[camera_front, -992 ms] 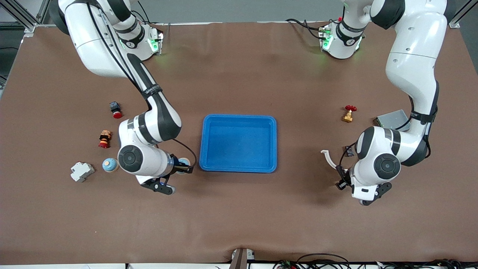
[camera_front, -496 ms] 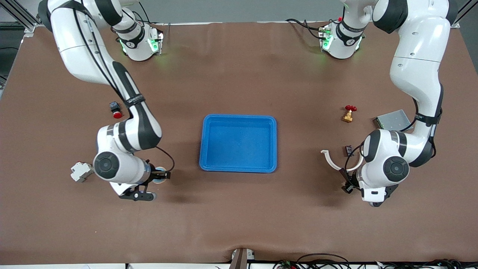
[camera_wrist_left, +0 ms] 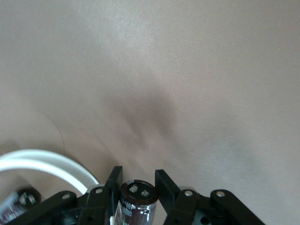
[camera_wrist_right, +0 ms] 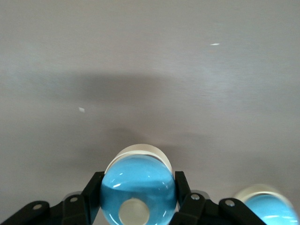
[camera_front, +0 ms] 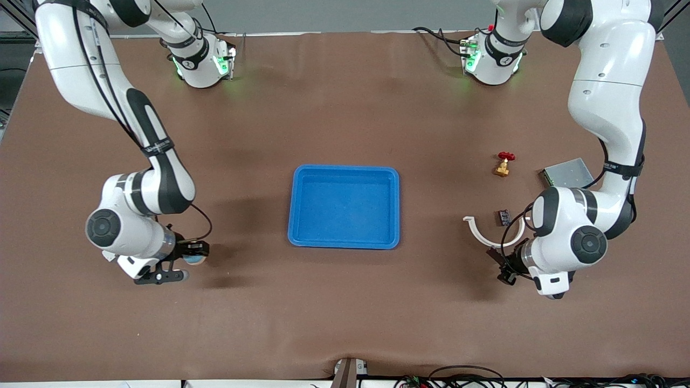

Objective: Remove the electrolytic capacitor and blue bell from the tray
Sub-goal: 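Set the capacitor by the arch while the right gripper sets the bell down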

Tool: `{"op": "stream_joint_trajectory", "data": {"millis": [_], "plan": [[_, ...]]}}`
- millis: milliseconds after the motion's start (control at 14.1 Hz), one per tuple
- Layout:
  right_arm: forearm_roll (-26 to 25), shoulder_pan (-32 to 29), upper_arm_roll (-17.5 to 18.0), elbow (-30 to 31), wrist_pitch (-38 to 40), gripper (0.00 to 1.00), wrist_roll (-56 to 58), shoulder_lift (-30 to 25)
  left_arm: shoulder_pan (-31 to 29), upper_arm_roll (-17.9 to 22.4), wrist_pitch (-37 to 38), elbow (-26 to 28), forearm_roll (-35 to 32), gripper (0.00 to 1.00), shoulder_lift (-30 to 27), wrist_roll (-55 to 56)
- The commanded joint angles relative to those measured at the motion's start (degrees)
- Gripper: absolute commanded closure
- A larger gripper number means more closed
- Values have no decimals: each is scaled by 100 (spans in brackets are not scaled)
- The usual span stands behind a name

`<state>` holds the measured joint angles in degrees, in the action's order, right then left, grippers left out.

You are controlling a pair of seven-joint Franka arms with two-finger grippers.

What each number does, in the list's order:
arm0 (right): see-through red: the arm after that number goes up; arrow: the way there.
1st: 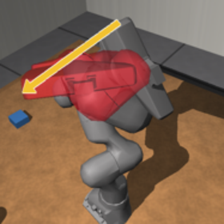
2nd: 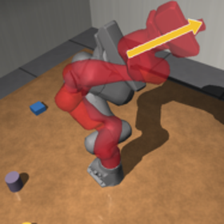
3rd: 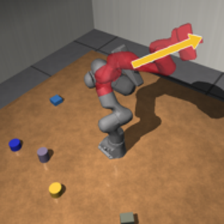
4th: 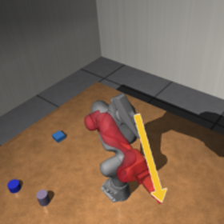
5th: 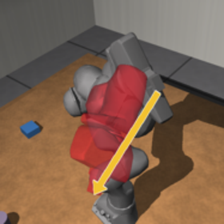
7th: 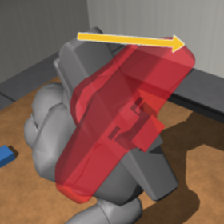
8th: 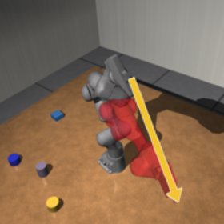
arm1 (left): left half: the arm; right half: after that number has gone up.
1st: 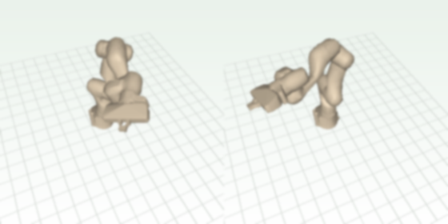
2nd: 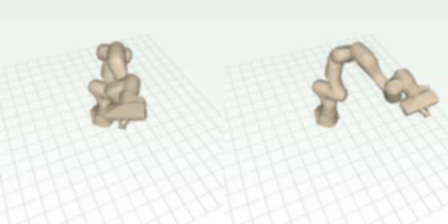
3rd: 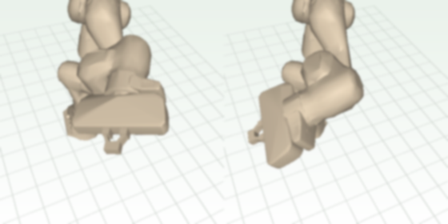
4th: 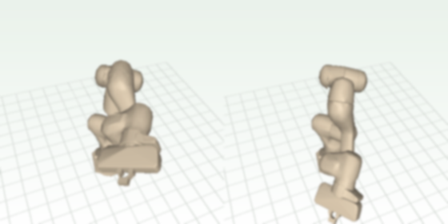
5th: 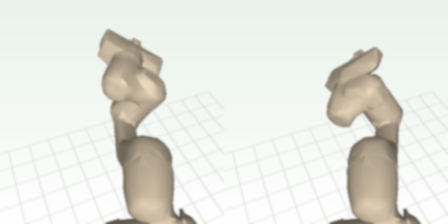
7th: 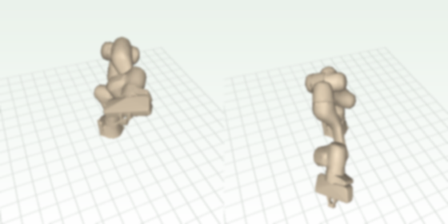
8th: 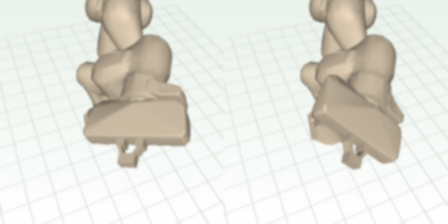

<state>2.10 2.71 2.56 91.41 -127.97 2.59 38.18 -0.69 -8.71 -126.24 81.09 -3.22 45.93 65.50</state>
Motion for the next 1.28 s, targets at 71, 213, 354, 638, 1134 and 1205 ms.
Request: {"op": "stream_joint_trajectory", "data": {"millis": [71, 213, 354, 638, 1134, 1205], "plan": [[-35, -595, 131, 578, -271, 100, 838, -241, -19, 27, 30, -145, 190, 100, -85, 1129], [27, -763, 157, 843, -500, 100, 963, -259, 42, 150, 3, -146, 146, 100, -32, 1246], [289, -781, 166, 975, -553, 100, 963, -250, 42, 176, -14, -137, 103, 100, 47, 1237], [571, -781, 166, 1142, -615, 100, 972, -233, 51, 176, -14, -84, 32, 100, 126, 1246], [809, -719, 183, 1327, -860, 100, 963, -224, 60, 194, -49, -75, -170, 100, 302, 1246], [809, -693, 183, 1327, -870, 100, 963, -224, 60, 194, -58, -75, -170, 100, 329, 1246]]}}
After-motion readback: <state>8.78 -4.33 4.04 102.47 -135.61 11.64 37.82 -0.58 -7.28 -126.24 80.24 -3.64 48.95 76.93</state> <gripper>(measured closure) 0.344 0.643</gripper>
